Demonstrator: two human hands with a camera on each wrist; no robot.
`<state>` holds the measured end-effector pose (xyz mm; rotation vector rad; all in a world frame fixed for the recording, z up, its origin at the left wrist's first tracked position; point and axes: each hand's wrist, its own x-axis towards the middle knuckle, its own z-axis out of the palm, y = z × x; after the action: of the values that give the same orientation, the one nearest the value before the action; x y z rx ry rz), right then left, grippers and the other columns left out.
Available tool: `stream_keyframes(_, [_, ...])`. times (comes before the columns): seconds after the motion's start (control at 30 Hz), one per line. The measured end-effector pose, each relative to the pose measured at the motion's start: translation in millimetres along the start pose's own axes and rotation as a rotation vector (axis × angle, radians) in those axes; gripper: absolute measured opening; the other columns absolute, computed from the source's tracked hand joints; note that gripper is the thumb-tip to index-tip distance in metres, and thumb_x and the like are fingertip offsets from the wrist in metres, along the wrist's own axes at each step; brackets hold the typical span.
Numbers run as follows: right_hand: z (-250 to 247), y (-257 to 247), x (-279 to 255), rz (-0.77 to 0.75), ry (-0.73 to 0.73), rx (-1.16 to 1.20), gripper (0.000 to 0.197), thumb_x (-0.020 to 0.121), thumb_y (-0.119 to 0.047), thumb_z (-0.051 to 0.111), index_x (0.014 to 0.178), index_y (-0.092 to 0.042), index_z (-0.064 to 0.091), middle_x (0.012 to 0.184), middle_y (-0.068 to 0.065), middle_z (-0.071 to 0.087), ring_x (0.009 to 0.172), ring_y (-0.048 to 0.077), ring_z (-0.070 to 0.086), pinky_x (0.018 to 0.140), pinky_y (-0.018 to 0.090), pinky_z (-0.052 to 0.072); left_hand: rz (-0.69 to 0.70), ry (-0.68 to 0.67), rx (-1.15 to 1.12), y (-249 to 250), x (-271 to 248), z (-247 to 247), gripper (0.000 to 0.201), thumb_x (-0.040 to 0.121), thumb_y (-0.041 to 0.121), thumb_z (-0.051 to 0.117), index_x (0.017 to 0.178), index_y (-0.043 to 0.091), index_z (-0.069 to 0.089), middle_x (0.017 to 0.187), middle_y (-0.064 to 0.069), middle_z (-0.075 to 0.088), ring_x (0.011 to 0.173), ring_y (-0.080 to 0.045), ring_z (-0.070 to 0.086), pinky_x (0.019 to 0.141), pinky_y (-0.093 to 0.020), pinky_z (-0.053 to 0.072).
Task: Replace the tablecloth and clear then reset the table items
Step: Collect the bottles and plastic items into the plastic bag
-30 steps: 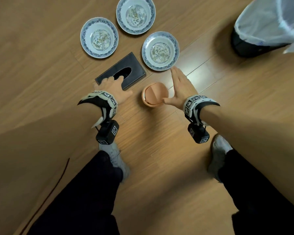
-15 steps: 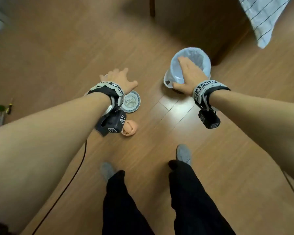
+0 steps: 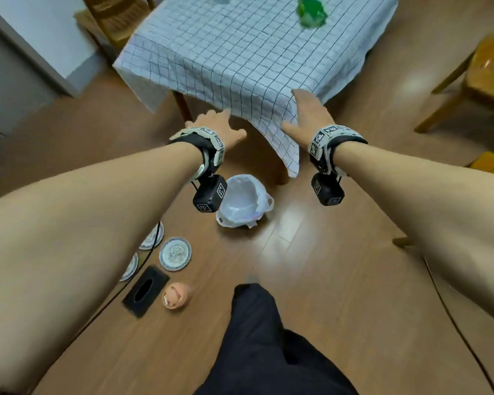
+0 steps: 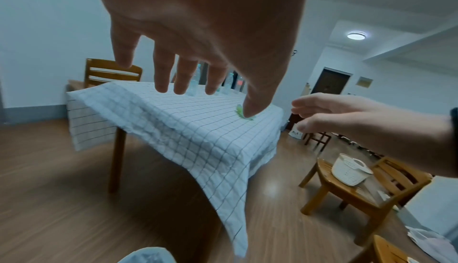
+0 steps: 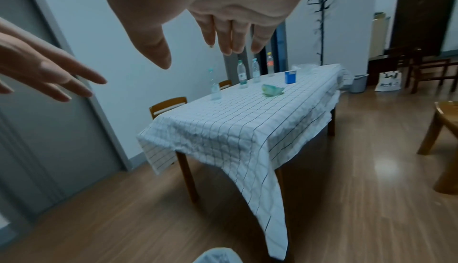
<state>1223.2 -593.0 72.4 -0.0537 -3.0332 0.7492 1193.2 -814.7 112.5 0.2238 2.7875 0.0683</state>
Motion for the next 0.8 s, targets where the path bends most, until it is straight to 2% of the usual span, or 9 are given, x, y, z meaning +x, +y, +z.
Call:
stream_keyframes(0.07, [-21.3,22.2,10.5,0.065,0.013,-0.004,0.074,0.085,-0.039,0.057,0.147,-0.010,0.031,0.149,0.011,0.038,0.136,0.029,0.037,0.110,0.044,0.035,0.034,-0.011,0.025,32.3,17.8,-9.1,0.079,0.081,0.063,0.046,0.150,0.028,0.030,0.151,-0.010,0.038,0.134,-0.037,0.039,0.108,-0.056,0.031])
stream_keyframes(0.17, [-43.7,60.5,35.0,0.121,-0.007,-0.013,0.068,0.085,-0.041,0.056,0.142,-0.008,0.036,0.142,0.013,0.043,0.130,0.032,0.042,0.102,0.045,0.041,0.081,-0.013,0.049,71.5,56.3,-17.4,0.079,0.080,0.064,0.046,0.147,0.026,0.034,0.146,-0.010,0.044,0.130,-0.037,0.044,0.105,-0.055,0.035])
stream_keyframes(0.23, [-57.5,87.6,62.1,0.156,-0.024,-0.024,0.064,0.087,-0.040,0.056,0.140,-0.008,0.038,0.140,0.013,0.045,0.127,0.033,0.044,0.099,0.047,0.043,0.113,-0.009,0.057,95.4,93.0,-25.0,0.080,0.075,0.065,0.045,0.142,0.023,0.039,0.138,-0.011,0.051,0.121,-0.037,0.051,0.099,-0.053,0.042])
stream_keyframes(0.3, [-68.3,114.4,94.5,0.194,-0.052,-0.033,0.063,0.088,-0.039,0.056,0.140,-0.010,0.039,0.142,0.012,0.044,0.129,0.032,0.043,0.101,0.046,0.043,0.123,-0.024,0.070,118.0,133.1,-30.2,0.081,0.074,0.064,0.044,0.144,0.023,0.037,0.136,-0.010,0.051,0.115,-0.036,0.054,0.092,-0.051,0.047])
stream_keyframes(0.37, [-78.2,141.4,130.1,0.231,-0.085,-0.023,0.058,0.086,-0.039,0.056,0.135,-0.011,0.043,0.137,0.012,0.047,0.122,0.033,0.048,0.097,0.047,0.046,0.111,-0.031,0.071,141.9,176.7,-35.7,0.079,0.077,0.062,0.046,0.146,0.026,0.034,0.139,-0.010,0.048,0.118,-0.036,0.052,0.092,-0.051,0.046])
stream_keyframes(0.47, [-94.0,179.0,182.8,0.256,-0.141,-0.017,0.048,0.081,-0.041,0.057,0.118,-0.013,0.049,0.119,0.011,0.054,0.106,0.032,0.055,0.086,0.046,0.051,0.085,-0.055,0.070,175.4,233.3,-50.0,0.075,0.080,0.060,0.047,0.146,0.026,0.034,0.142,-0.010,0.045,0.124,-0.036,0.047,0.096,-0.052,0.039])
stream_keyframes(0.53, [-105.7,203.3,213.5,0.260,-0.163,-0.008,0.052,0.080,-0.040,0.058,0.124,-0.012,0.049,0.122,0.012,0.054,0.111,0.033,0.055,0.089,0.046,0.050,0.073,-0.072,0.067,196.2,264.0,-61.7,0.075,0.082,0.060,0.048,0.147,0.025,0.033,0.144,-0.009,0.043,0.126,-0.035,0.045,0.097,-0.051,0.037])
stream_keyframes(0.63, [-125.9,238.8,256.4,0.286,-0.163,-0.021,0.069,0.088,-0.038,0.058,0.146,-0.010,0.034,0.145,0.012,0.040,0.130,0.032,0.043,0.100,0.045,0.044,0.078,-0.081,0.090,225.5,305.9,-79.7,0.078,0.081,0.060,0.049,0.149,0.027,0.029,0.147,-0.008,0.040,0.127,-0.035,0.045,0.098,-0.052,0.037])
stream_keyframes(0.8, [-158.3,300.1,339.2,0.273,-0.169,-0.022,0.073,0.090,-0.037,0.057,0.151,-0.011,0.026,0.153,0.011,0.033,0.139,0.029,0.034,0.107,0.045,0.039,0.084,-0.050,0.116,271.7,381.3,-105.9,0.077,0.082,0.061,0.050,0.147,0.026,0.030,0.145,-0.009,0.041,0.125,-0.035,0.046,0.097,-0.053,0.037])
